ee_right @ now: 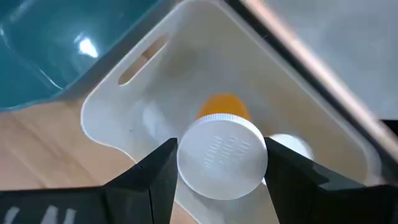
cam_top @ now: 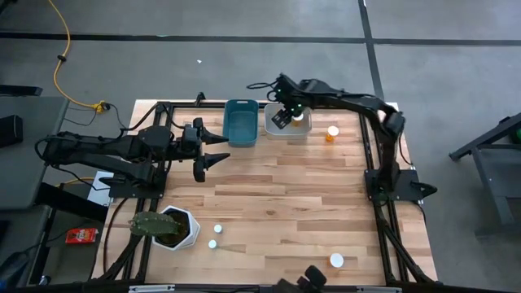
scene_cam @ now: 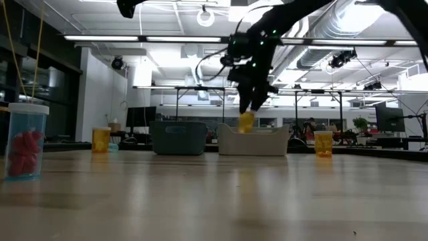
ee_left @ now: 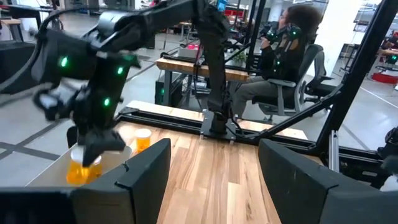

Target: Pick and place medicine bottles into bin by pill shape (circle, oval)

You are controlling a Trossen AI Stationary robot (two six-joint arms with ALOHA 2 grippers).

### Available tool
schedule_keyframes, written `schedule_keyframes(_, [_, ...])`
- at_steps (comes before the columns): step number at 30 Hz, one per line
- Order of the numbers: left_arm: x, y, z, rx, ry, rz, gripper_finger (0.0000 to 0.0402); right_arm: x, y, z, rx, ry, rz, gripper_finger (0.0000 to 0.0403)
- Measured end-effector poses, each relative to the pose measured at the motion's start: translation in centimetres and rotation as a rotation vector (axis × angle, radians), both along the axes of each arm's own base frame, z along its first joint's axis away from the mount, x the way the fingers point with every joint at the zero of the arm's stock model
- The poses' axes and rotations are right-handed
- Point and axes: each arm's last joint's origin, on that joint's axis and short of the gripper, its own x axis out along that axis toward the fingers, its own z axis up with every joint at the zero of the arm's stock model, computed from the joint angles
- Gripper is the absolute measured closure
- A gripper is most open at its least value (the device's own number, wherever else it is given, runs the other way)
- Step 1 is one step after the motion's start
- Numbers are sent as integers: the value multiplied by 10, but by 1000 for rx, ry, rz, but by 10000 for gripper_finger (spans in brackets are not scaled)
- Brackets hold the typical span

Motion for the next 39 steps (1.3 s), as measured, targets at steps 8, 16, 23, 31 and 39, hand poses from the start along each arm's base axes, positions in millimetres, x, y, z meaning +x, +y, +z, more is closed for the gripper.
schedule_keyframes(8, [0,0,0,0,0,1,170,7,-4,-29,83,46,-105,217])
schedule_keyframes(16, [0,0,0,0,0,1,170,6,-3,-33,96,52,-122,210])
schedule_keyframes(23, [0,0,0,0,1,0,170,7,-3,-33,93,44,-127,163])
schedule_keyframes(31, [0,0,0,0,1,0,170,8,-4,-32,91,27,-113,136])
schedule_keyframes(39, [0,0,0,-1,2,0,170,-10,14,30,-24,-68,23,135])
